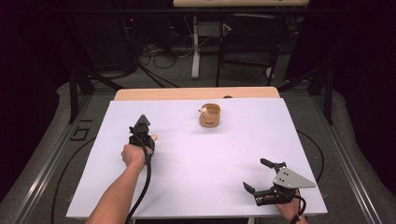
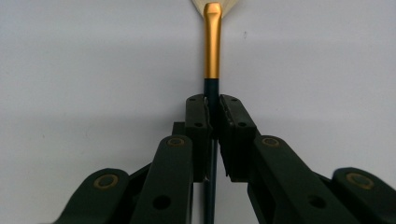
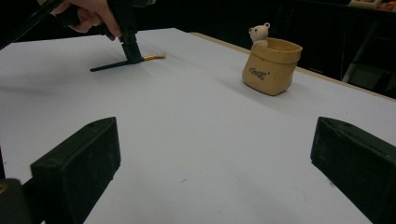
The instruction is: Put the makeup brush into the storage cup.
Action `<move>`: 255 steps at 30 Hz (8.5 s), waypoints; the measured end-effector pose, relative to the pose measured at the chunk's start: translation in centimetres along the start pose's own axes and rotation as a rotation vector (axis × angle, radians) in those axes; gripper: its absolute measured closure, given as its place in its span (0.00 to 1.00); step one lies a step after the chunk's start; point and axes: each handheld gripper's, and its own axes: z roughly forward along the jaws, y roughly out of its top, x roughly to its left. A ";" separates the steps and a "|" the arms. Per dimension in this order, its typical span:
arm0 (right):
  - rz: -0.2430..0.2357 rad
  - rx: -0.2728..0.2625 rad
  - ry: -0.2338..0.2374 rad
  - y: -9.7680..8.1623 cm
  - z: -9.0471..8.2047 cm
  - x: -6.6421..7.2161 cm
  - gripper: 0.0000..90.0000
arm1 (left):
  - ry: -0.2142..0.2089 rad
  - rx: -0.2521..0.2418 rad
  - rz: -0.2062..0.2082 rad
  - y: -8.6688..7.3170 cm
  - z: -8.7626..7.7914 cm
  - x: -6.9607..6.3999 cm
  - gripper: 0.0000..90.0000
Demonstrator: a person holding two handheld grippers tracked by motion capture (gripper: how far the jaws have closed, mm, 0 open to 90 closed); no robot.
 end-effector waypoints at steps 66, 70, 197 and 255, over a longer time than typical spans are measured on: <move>0.052 0.066 -0.003 -0.4 0.8 -0.4 0.00 | -0.216 -0.506 0.528 -3.8 -6.9 -3.2 0.92; 0.058 0.069 -0.009 -0.5 0.8 -0.4 0.00 | -0.254 -0.557 0.560 -4.4 -6.5 -3.8 0.92; 0.320 -0.003 0.068 7.0 10.9 -3.5 0.81 | -0.580 -0.845 0.835 -8.1 -1.3 -15.0 0.92; 0.208 0.024 -0.008 8.2 9.4 -4.3 0.93 | -0.492 -0.689 0.801 -9.4 -1.7 -2.5 0.03</move>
